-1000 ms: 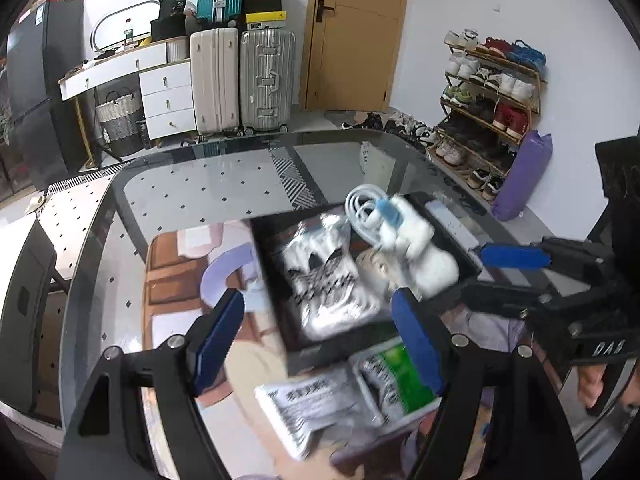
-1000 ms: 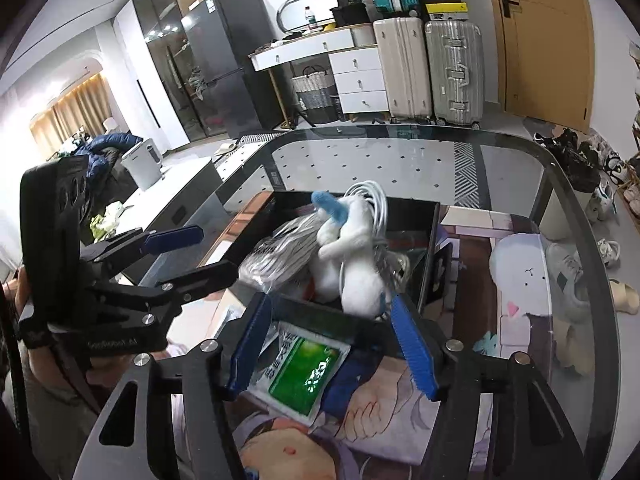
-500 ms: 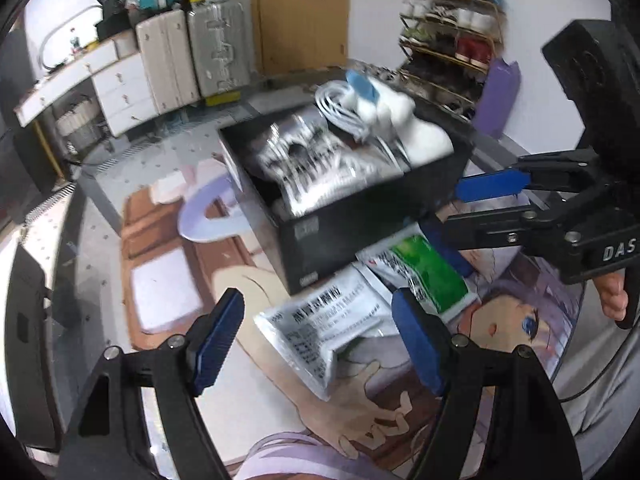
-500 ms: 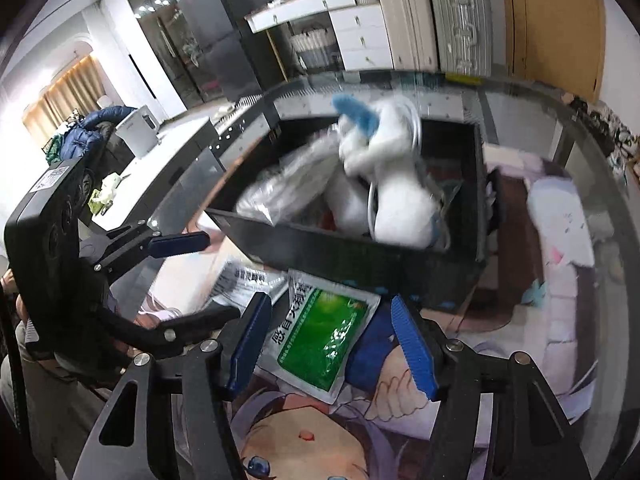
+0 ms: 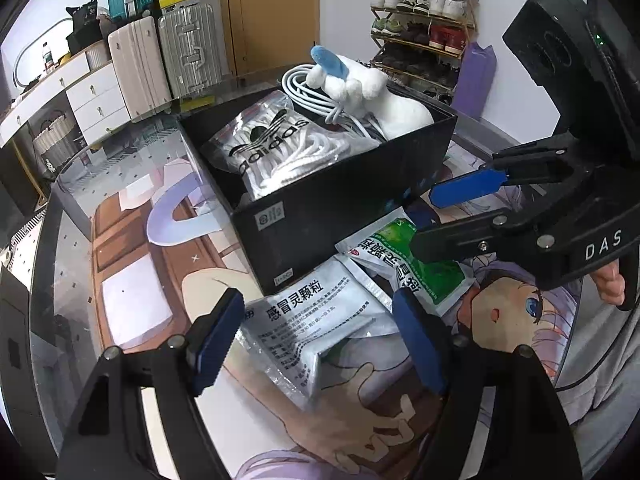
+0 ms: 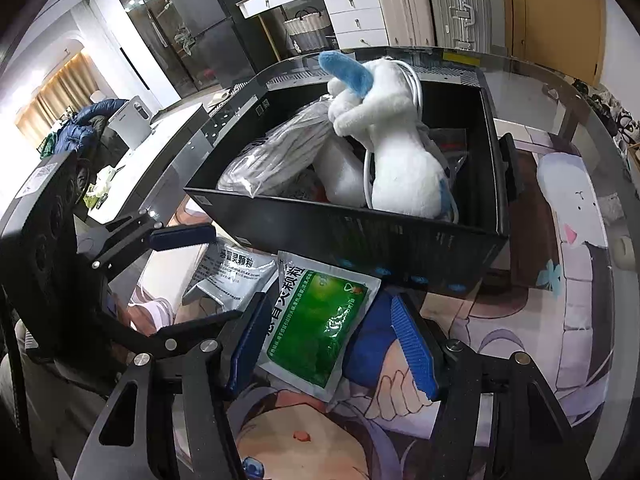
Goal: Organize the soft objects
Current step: 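Withdraw both tools from the box toward the two medicine sachets on the mat, then grasp the green-labelled sachet with the right tool while the left grasps the white sachet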
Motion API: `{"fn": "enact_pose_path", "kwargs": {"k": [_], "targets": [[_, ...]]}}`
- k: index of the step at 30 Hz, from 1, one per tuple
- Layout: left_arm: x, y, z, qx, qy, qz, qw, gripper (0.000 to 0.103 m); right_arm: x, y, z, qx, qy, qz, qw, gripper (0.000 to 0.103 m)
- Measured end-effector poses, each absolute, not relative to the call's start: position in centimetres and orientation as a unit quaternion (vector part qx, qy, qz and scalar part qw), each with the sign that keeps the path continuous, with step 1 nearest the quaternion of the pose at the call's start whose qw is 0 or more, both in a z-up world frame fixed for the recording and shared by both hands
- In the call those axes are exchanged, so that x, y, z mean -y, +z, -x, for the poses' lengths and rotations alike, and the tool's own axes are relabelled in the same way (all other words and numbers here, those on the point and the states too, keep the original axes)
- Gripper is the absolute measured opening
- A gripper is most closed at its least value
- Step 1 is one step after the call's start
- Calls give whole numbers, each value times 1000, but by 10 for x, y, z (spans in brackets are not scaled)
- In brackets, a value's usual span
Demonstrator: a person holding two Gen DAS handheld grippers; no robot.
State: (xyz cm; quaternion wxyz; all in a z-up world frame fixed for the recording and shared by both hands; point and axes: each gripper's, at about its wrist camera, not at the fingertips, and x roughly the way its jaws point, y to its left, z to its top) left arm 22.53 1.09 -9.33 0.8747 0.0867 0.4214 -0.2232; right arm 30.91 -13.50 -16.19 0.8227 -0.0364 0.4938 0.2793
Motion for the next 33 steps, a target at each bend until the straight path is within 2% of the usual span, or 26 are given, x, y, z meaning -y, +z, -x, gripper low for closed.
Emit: {"fn": "enact_pose_path", "kwargs": {"k": [15, 17, 21, 23, 27, 28, 33], "targets": [[1, -100, -202, -464, -246, -107, 844, 77, 128, -171, -313, -511, 261, 45, 818, 64], [1, -99, -203, -466, -243, -109, 844, 77, 125, -173, -311, -508, 263, 52, 819, 70], [-11, -94, -201, -462, -233, -111, 848, 77, 118, -173, -308, -507, 258, 94, 817, 70], [-13, -95, -201, -467, -226, -111, 848, 77, 120, -172, -307, -506, 260, 102, 816, 67], [-14, -100, -201, -475, -222, -112, 844, 77, 129, -169, -307, -513, 280, 103, 805, 47], [-14, -101, -201, -481, -224, -107, 841, 77, 131, -168, -306, -515, 284, 104, 802, 44], [-5, -102, -194, -491, -235, -111, 831, 77, 139, -164, -298, -506, 282, 130, 805, 43]]}}
